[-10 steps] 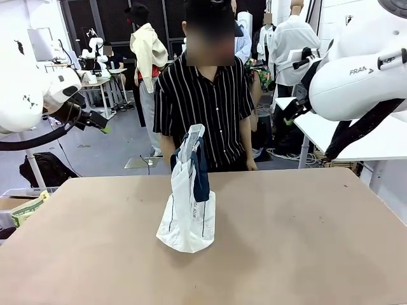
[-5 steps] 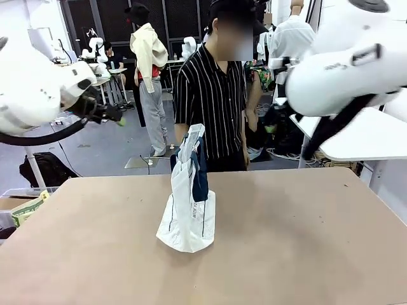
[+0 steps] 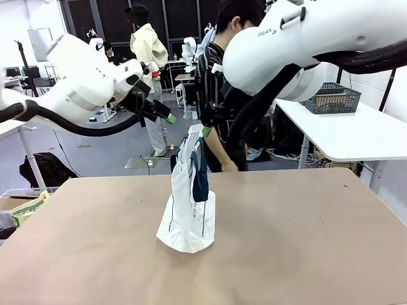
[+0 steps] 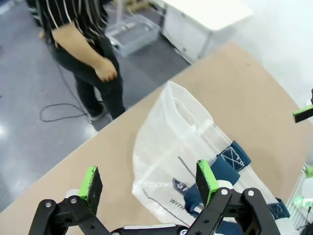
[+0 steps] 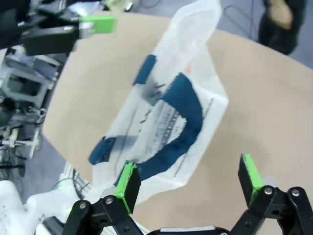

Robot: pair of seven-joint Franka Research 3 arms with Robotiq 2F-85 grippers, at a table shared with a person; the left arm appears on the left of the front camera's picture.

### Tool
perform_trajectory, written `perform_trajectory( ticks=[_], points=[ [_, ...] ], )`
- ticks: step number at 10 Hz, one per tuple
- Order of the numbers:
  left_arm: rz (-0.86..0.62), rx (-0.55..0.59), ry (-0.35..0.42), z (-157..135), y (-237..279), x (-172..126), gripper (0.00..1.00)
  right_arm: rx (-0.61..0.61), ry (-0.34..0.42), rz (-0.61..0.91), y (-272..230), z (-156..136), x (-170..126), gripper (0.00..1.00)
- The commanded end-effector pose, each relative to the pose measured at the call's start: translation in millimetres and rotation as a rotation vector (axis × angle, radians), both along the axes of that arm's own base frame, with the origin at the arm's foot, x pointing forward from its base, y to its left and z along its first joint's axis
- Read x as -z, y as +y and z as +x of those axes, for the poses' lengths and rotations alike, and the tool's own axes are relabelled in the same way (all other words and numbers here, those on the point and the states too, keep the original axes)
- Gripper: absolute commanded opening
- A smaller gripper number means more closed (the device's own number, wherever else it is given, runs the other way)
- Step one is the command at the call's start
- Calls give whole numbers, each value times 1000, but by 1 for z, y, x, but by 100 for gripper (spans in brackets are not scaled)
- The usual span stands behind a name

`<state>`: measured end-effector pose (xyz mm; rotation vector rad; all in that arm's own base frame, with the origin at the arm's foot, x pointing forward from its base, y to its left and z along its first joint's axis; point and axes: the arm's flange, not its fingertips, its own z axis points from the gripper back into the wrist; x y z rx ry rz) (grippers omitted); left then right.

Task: Transfer purchased items from the store into the shopping bag.
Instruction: Open the Reusable shopping bag in the center of the table.

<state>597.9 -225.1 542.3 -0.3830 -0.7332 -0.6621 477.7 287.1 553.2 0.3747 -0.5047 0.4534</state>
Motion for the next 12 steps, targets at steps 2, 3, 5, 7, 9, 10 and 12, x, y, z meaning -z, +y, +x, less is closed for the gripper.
perform_trajectory(
  ticks=[2, 3, 5, 7, 9, 10, 12],
  points=[
    [-7, 103, 56, 26, -16, 8, 100, -88, 43, 69, 3, 0, 4, 100],
    [76, 60, 26, 22, -12, 9, 100, -21, 10, 29, 5, -1, 1, 100],
    [14, 73, 53, 20, -20, 17, 100, -44, 21, 49, 9, -3, 2, 100],
    [-23, 151, 82, 15, -35, 22, 100, -66, 42, 19, 33, 4, 8, 100],
    [-9, 155, 122, 16, -52, 29, 100, -64, 75, -8, 49, 11, 23, 100],
    [13, 161, 131, 15, -61, 32, 100, -65, 93, -6, 52, 13, 30, 100],
    [59, 138, 154, 19, -73, 38, 100, -83, 111, 8, 54, 12, 36, 100]
  ],
)
